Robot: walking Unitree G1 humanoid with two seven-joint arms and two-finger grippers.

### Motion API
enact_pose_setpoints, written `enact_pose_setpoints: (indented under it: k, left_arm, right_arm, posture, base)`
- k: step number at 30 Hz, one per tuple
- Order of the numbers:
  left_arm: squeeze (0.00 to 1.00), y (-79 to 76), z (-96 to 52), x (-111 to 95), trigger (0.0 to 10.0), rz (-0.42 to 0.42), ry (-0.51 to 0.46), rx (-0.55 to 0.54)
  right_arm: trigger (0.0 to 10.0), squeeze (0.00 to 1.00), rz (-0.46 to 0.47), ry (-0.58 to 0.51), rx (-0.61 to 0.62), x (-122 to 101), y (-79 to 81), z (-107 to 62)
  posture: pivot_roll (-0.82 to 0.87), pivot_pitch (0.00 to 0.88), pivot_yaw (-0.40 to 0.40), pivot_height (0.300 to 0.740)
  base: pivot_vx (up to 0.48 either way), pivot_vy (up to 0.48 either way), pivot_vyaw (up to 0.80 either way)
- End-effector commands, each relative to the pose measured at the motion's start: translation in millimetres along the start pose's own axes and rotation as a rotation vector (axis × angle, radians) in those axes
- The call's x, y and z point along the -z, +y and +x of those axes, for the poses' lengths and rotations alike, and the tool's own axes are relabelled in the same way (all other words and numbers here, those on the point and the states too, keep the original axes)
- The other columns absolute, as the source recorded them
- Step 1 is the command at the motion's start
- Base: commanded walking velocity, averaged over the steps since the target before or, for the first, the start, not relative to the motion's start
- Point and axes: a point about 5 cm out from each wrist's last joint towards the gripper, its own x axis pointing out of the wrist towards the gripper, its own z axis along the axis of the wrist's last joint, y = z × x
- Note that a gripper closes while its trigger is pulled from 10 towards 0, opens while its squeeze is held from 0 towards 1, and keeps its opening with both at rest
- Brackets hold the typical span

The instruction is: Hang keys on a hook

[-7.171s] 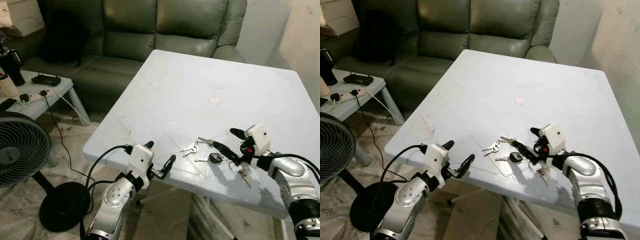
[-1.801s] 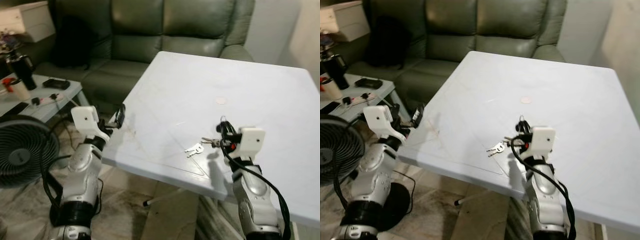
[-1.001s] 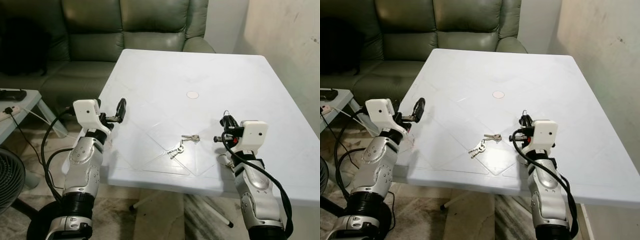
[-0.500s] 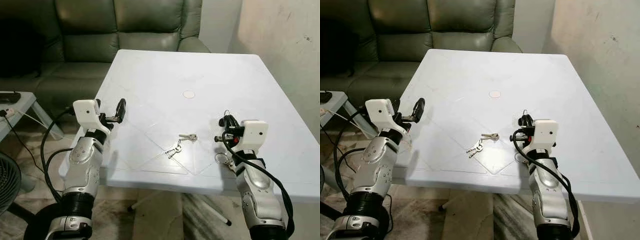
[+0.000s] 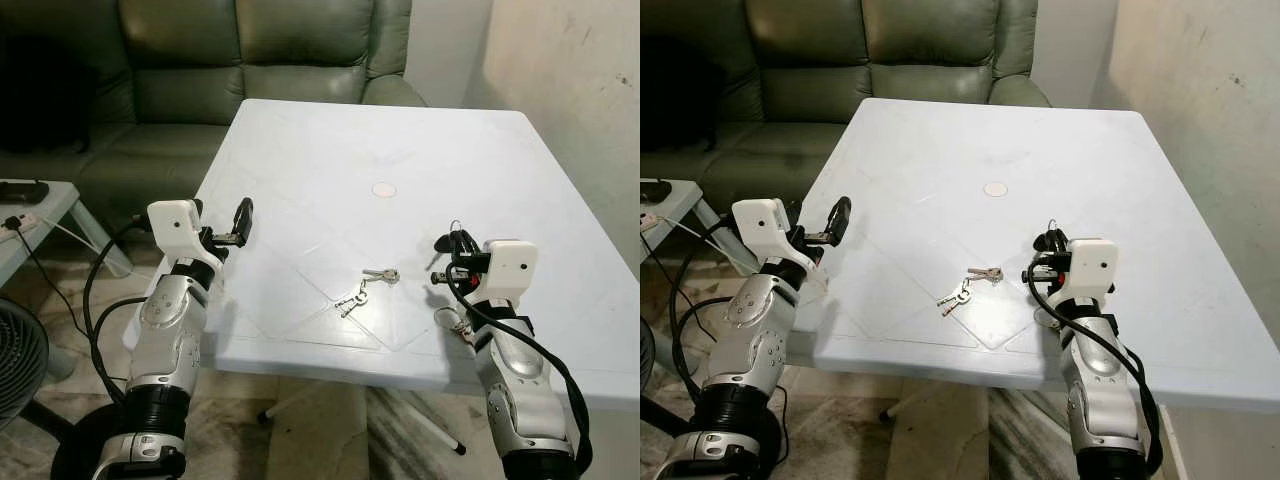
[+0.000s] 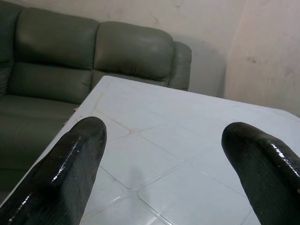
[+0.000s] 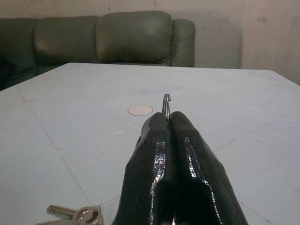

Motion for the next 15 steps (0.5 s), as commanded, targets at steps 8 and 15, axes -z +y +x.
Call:
enact_pose_setpoints:
  k: [8, 15]
  left_arm:
    - [0.00, 3.9, -2.6, 2.4, 10.0, -0.002, 0.017, -0.020]
    - [0.00, 3.8, -2.2, 2.6, 10.0, 0.012, 0.020, -0.028]
  right_arm:
    - [10.0, 0.00, 0.002, 0.010, -0.013, 0.1, 2.1, 0.6]
    - [10.0, 0.00, -0.002, 0.010, -0.011, -0.5, 0.8, 0.2]
  posture:
    - [-0.03, 0.000, 0.023, 0.740]
    - [-0.03, 0.000, 0.022, 0.740]
  base:
    - [0.000, 0.465, -0.77]
    - [0.000, 0.000, -0.77]
